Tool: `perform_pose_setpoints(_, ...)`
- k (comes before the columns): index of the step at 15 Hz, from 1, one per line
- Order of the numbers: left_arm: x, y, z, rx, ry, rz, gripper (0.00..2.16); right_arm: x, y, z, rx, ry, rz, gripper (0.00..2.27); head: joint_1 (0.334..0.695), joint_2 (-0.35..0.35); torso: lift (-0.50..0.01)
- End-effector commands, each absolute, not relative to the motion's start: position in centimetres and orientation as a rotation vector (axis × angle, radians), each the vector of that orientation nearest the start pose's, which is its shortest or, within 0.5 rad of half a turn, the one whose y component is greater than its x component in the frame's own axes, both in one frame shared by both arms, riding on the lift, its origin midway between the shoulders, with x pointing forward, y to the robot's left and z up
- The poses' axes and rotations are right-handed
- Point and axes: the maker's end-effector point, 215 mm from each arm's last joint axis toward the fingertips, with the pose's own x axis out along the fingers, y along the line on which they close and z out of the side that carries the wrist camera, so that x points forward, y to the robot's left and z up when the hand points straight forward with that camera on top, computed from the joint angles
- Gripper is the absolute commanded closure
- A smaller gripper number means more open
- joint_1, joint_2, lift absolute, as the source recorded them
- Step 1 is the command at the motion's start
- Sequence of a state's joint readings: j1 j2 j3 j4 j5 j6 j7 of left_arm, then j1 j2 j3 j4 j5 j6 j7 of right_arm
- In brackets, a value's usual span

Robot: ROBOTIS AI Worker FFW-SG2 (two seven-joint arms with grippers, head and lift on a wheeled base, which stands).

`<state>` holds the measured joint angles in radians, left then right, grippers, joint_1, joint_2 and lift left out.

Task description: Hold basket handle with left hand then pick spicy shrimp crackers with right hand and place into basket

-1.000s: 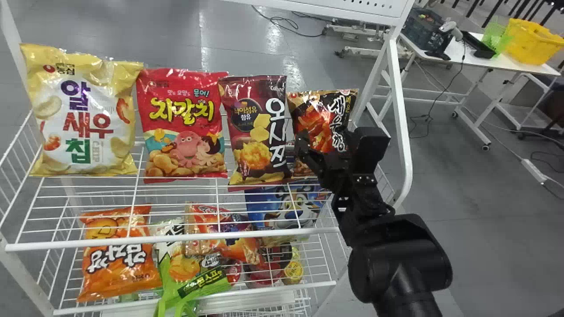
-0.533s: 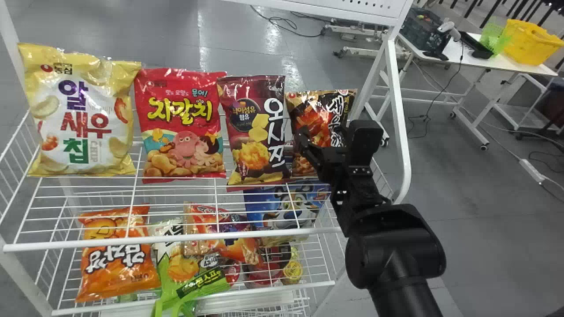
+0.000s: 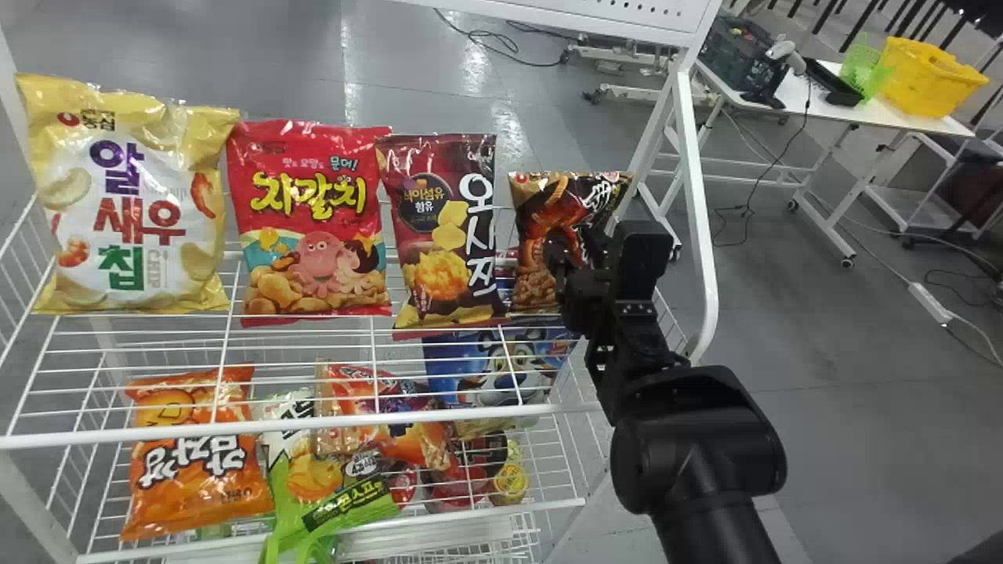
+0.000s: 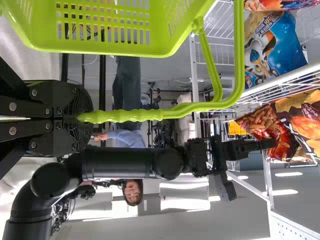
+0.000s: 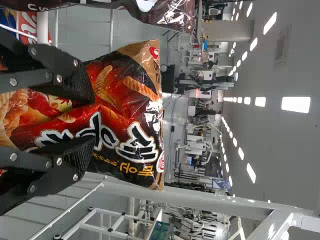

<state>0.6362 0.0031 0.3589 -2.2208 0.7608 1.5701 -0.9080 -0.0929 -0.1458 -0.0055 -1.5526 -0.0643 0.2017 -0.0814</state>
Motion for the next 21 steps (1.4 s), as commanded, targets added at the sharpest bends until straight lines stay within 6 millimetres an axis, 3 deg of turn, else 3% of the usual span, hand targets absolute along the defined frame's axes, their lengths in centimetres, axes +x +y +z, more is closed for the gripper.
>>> perform_pose_setpoints(1, 17.1, 7.3, -39.3, -1.229, 1.031, -0.927, 1.81, 61.9, -30.3, -35.3, -0.083, 0.123, -0.101, 1.68, 0.695, -0.319, -0.037)
perform_pose_setpoints(8, 17.0, 7.1, -39.2, -1.228, 1.034, -0.93, 1.81, 60.5, -29.1, -30.9, -0.064, 0.043, -0.081, 1.68, 0.695, -0.314, -0.037)
perform_pose_setpoints(14, 16.6, 6.7, -38.9, -1.223, 1.038, -0.941, 1.81, 55.7, -27.8, -27.3, -0.053, 0.033, -0.059, 1.68, 0.695, -0.316, -0.037)
perform_pose_setpoints(19, 16.6, 6.6, -38.8, -1.218, 1.038, -0.944, 1.81, 50.6, -25.5, -27.2, -0.01, 0.079, -0.012, 1.68, 0.695, -0.321, -0.037)
perform_pose_setpoints(21, 16.6, 6.6, -38.8, -1.218, 1.038, -0.944, 1.81, 49.0, -24.8, -29.0, -0.017, 0.16, 0.0, 1.68, 0.695, -0.318, -0.037)
